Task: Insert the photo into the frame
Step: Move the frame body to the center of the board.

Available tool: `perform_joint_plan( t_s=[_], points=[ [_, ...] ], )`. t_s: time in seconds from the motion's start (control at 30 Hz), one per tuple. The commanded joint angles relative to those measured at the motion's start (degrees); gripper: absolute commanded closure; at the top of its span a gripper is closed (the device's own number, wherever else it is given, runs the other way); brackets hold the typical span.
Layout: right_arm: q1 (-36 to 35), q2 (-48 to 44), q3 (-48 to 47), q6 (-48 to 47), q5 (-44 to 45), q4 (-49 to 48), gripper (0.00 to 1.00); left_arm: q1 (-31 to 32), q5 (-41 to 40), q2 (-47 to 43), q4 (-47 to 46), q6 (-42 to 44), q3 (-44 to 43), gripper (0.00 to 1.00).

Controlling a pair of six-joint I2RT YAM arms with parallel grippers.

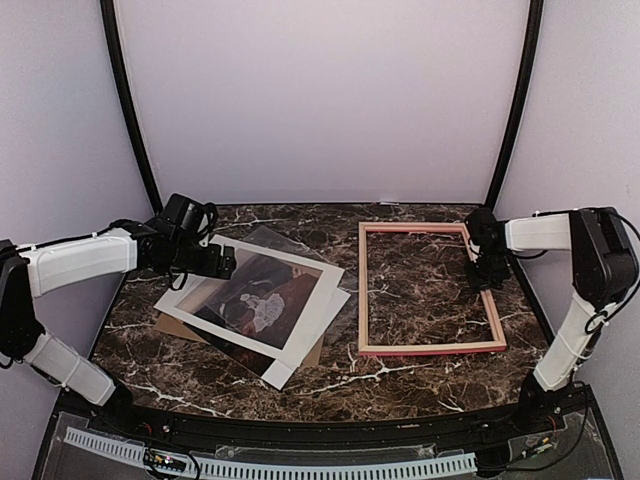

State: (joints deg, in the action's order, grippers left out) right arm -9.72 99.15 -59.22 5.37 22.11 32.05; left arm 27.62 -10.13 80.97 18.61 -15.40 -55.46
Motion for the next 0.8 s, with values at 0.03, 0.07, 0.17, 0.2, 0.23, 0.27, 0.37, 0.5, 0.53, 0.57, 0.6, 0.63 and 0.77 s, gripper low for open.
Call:
perform_joint_plan(
  t_s=[0.03, 0.07, 0.17, 0.2, 0.23, 0.27, 0.37, 0.5, 0.53, 0.57, 0.6, 0.63, 0.77],
  points=[
    [-1.78, 3.44, 0.17, -4.36, 8.15, 6.37, 0.68, 0.31, -0.88, -2.84, 0.19, -1.01, 0.83, 0.01],
    [-1.85, 3.56, 0.06, -3.95, 8.47, 6.62, 0.64, 0.33, -1.0, -3.19, 0.15, -1.07, 1.03, 0.01],
    [-1.93, 3.1, -0.27, -3.08, 9.17, 6.88, 0.56, 0.29, -1.61, -3.88, 0.2, -1.22, 2.14, 0.01],
    [-1.92, 2.76, -0.39, -2.74, 9.38, 6.88, 0.51, 0.28, -1.71, -4.17, 0.2, -1.21, 2.35, 0.01],
    [-2.09, 2.35, -0.72, -2.33, 9.44, 6.88, 0.48, 0.26, -1.97, -4.34, 0.15, -1.21, 2.72, 0.01],
    [-2.37, 1.71, -1.06, -2.04, 9.37, 6.77, 0.44, 0.25, -2.12, -4.68, 0.22, -1.32, 2.94, 0.01],
    [-4.58, -0.78, -3.19, -0.87, 8.43, 6.07, 0.34, 0.2, -2.8, -5.2, 0.67, -2.03, 3.95, 0.01],
    [-11.39, -3.45, -7.06, 0.89, 2.48, 2.97, 0.16, -0.15, -1.35, -4.91, 1.73, -4.7, 5.18, 0.01],
    [-13.38, -3.67, -8.2, 1.33, 0.47, 1.61, 0.13, -0.25, -0.54, -4.84, 1.68, -5.15, 5.71, 0.01],
    [-15.13, -3.65, -9.32, 1.73, -1.71, 0.3, 0.12, -0.34, -0.17, -4.72, 1.55, -5.96, 6.11, 0.01],
    [-17.04, -3.36, -10.58, 2.2, -4.13, -1.09, 0.11, -0.36, 0.35, -4.7, 1.49, -6.31, 6.78, 0.01],
    [-18.72, -2.71, -11.94, 2.68, -5.88, -2.66, 0.11, -0.43, 0.49, -4.77, 1.2, -6.86, 7.13, 0.01],
    [-24.87, 3.02, -18.97, 4.33, -11.33, -6.38, 0.13, -0.74, 0.6, -5.75, 0.49, -8.06, 8.83, 0.01]
  ],
)
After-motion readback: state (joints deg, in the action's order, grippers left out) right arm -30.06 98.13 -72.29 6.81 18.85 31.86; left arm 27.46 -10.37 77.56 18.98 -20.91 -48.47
